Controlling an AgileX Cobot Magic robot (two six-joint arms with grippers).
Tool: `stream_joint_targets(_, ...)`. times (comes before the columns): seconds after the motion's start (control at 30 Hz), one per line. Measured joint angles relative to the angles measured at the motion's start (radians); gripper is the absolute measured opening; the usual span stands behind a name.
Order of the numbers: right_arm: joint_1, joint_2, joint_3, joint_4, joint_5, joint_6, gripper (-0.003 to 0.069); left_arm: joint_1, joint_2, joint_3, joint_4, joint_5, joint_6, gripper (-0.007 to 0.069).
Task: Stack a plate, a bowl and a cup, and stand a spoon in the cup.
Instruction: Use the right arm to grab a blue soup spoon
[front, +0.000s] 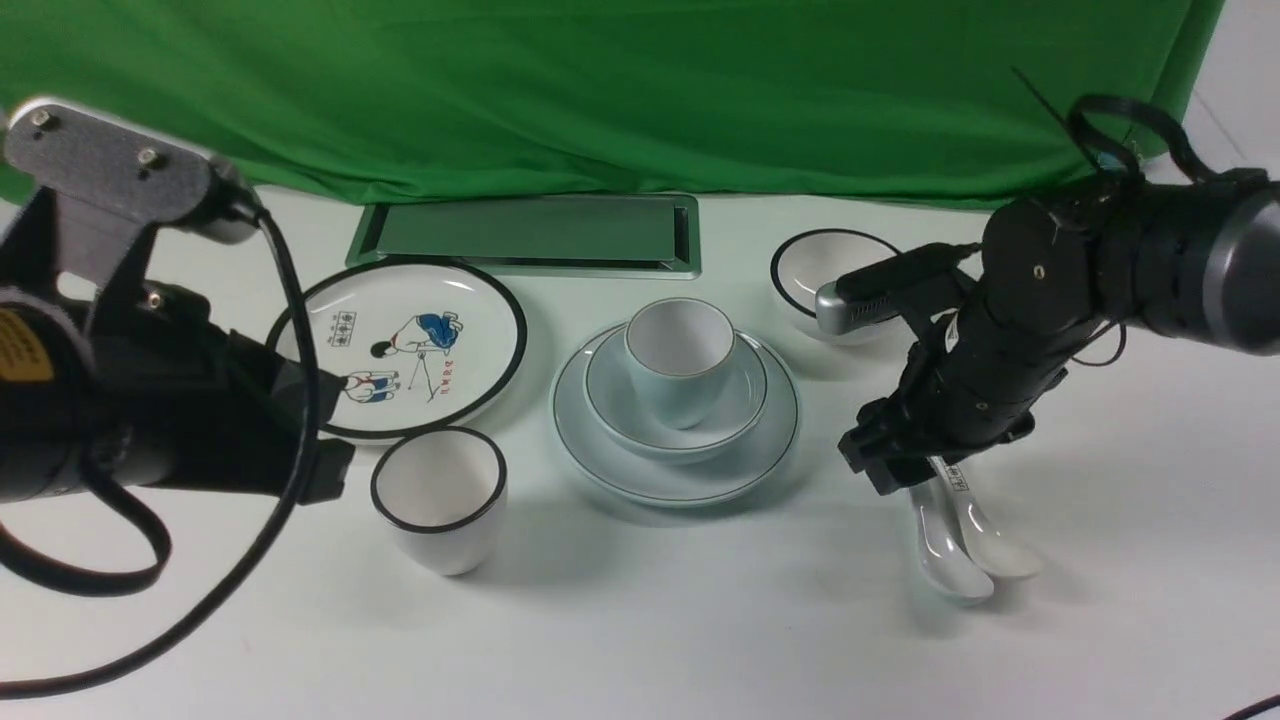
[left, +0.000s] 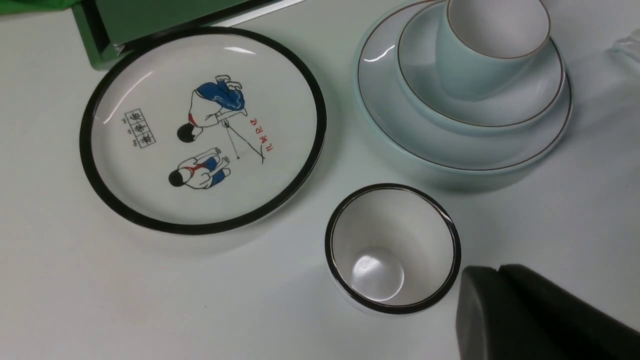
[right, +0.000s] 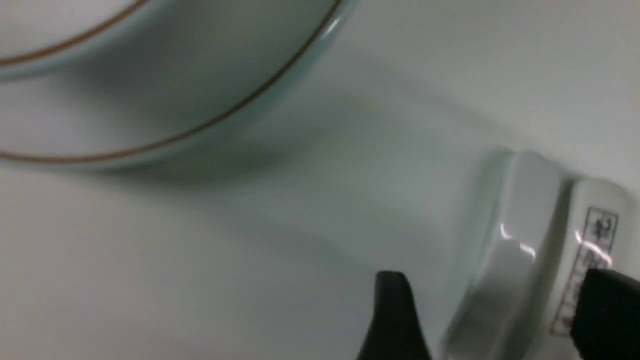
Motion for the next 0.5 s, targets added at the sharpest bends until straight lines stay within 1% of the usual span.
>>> stream_joint_targets(0.07,0.000,0.026,0.000,0.000,-0.030,0.016,0.0485,0.000,0.000,0.000,0.000,0.000,0.000,-0.0036)
stream_joint_targets(0.17,0.000,0.049,0.000,0.002,-0.034,0.020,0.0465,0.000,0.000,0.000,0.000,-0.001,0.000,-0.0036)
stream_joint_targets(0.2,0.000,0.056,0.000,0.005,-0.030,0.021,0.0437,0.000,0.000,0.000,0.000,-0.001,0.000,-0.0036)
stream_joint_targets(0.27,0.000,0.058,0.000,0.009,-0.025,0.020,0.0337,0.000,0.000,0.000,0.000,-0.001,0.000,-0.0036)
stream_joint_targets(0.3,0.000,0.058,0.000,0.012,-0.021,0.019,0.0303,0.000,0.000,0.000,0.000,-0.001,0.000,-0.0036)
stream_joint_targets(0.33,0.000,0.054,-0.007,0.011,-0.004,0.014,0.0221,0.000,0.000,0.000,0.000,0.000,0.001,-0.0036)
stream_joint_targets(0.37,0.000,0.052,-0.008,0.011,0.003,0.011,0.0221,0.000,0.000,0.000,0.000,0.000,0.002,-0.0036)
stream_joint_targets(0.4,0.000,0.040,-0.024,0.013,0.026,0.004,0.0155,0.000,0.000,0.000,0.000,0.000,0.002,-0.0036)
stream_joint_targets(0.5,0.000,-0.025,-0.086,0.024,0.054,-0.020,0.0162,0.000,0.000,0.000,0.000,0.000,0.003,-0.0036)
